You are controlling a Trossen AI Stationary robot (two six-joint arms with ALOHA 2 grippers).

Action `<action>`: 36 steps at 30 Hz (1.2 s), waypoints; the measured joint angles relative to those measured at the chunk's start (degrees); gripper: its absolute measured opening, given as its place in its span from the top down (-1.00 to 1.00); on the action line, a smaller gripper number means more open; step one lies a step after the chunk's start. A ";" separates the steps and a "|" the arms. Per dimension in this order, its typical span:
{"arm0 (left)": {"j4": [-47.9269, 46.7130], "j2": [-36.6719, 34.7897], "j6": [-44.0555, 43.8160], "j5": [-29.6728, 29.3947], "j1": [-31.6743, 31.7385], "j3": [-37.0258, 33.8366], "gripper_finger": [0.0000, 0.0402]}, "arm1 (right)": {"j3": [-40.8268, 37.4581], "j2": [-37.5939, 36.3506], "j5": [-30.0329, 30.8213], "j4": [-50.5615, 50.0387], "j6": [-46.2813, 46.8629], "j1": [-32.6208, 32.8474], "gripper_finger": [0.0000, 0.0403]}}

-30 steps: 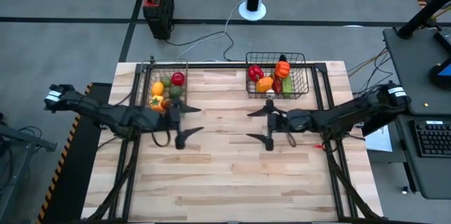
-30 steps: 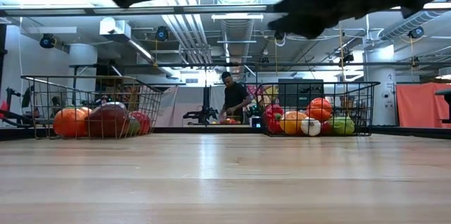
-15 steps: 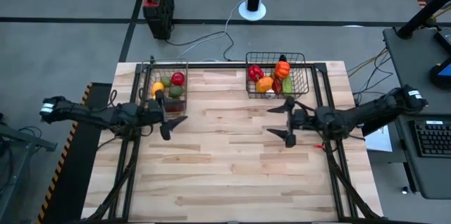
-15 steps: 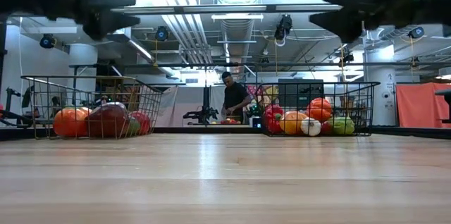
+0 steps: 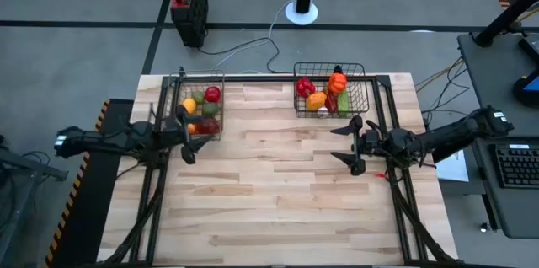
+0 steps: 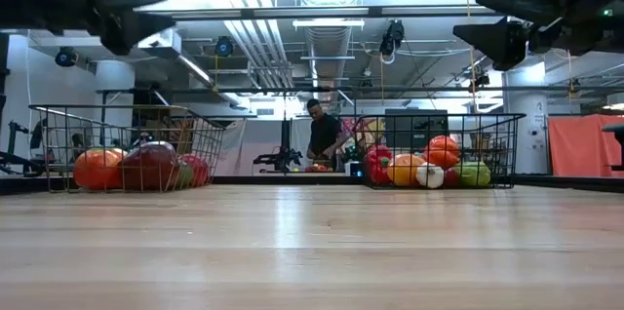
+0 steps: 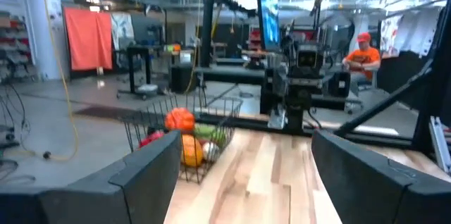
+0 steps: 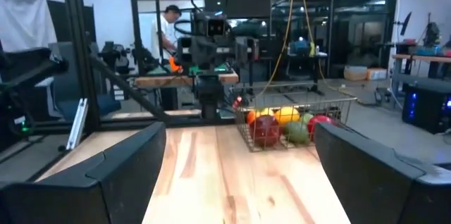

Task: Sort produce into baskets
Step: Return to Home Position

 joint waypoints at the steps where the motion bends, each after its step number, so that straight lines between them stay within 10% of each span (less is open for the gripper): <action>1: -1.65 -1.64 0.42 -0.01 0.06 0.67 -0.49 | -0.01 -0.66 0.00 -0.60 -0.19 0.00 -0.75; 8: -16.70 -14.15 0.49 -0.05 0.09 5.96 -0.49 | -0.01 -3.20 -0.07 -2.30 -0.60 0.00 -0.75; 36: -18.57 -14.38 -2.05 -1.23 0.11 1.90 -0.49 | -0.12 -25.79 -3.32 -16.76 -6.31 0.02 -0.75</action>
